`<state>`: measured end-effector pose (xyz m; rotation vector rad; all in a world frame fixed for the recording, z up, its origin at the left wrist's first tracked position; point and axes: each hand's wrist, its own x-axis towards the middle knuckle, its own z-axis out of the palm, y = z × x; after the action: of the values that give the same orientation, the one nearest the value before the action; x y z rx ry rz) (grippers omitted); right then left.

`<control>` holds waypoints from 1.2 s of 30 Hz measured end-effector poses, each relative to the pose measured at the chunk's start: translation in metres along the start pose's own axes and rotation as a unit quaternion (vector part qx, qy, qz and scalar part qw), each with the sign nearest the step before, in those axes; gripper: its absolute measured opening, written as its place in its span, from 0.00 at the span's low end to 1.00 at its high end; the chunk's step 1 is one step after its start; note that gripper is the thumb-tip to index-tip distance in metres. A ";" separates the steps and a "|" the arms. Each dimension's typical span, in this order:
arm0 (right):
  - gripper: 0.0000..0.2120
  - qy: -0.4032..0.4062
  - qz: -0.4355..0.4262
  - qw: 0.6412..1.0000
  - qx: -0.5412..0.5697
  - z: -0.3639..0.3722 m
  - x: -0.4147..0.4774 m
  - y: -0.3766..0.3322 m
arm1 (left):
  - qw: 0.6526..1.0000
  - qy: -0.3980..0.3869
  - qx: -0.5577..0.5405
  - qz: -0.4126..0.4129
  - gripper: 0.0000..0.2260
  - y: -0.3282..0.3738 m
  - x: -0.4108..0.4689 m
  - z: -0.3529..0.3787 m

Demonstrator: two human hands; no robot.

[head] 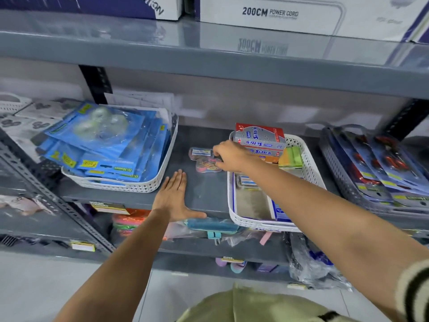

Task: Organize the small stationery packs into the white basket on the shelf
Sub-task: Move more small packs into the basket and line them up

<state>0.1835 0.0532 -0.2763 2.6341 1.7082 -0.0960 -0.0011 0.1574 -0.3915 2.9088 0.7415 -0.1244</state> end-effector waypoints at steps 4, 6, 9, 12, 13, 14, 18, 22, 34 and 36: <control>0.15 -0.043 0.016 0.998 -0.032 0.010 0.017 -0.003 | 1.000 0.012 0.009 0.008 0.69 -0.002 0.001 0.002; 0.17 -0.060 0.016 0.997 -0.053 0.016 0.023 -0.006 | 1.000 0.017 0.012 0.008 0.69 -0.003 0.001 0.002; 0.18 -0.082 0.031 0.993 -0.078 0.027 0.030 -0.009 | 1.000 0.022 0.006 0.008 0.69 -0.003 0.001 0.002; 0.18 -0.089 0.045 0.992 -0.074 0.036 0.036 -0.011 | 1.000 0.021 0.007 0.009 0.69 -0.003 0.001 0.003; 0.19 -0.085 0.046 0.993 -0.070 0.038 0.038 -0.012 | 1.000 0.021 0.007 0.008 0.69 -0.004 0.002 0.003; 0.20 -0.081 0.047 0.994 -0.064 0.039 0.039 -0.012 | 1.000 0.020 0.007 0.008 0.69 -0.004 0.002 0.003; 0.22 -0.069 0.047 0.996 -0.045 0.036 0.040 -0.009 | 1.000 0.015 0.013 0.009 0.69 -0.005 0.002 0.003; 0.20 -0.006 0.021 1.000 0.019 0.029 0.027 -0.004 | 1.000 0.016 0.020 0.005 0.69 -0.003 0.003 0.002; 0.22 0.169 -0.040 0.955 0.241 -0.003 -0.068 -0.002 | 1.000 -0.003 0.012 -0.006 0.69 0.001 0.000 -0.002; 0.21 0.211 -0.053 0.942 0.257 -0.014 -0.089 -0.006 | 1.000 -0.007 0.008 -0.009 0.69 0.002 0.000 -0.003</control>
<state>0.1425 -0.0252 -0.2578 3.1054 2.2209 0.0344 -0.0004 0.1563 -0.3886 2.9136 0.7672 -0.1540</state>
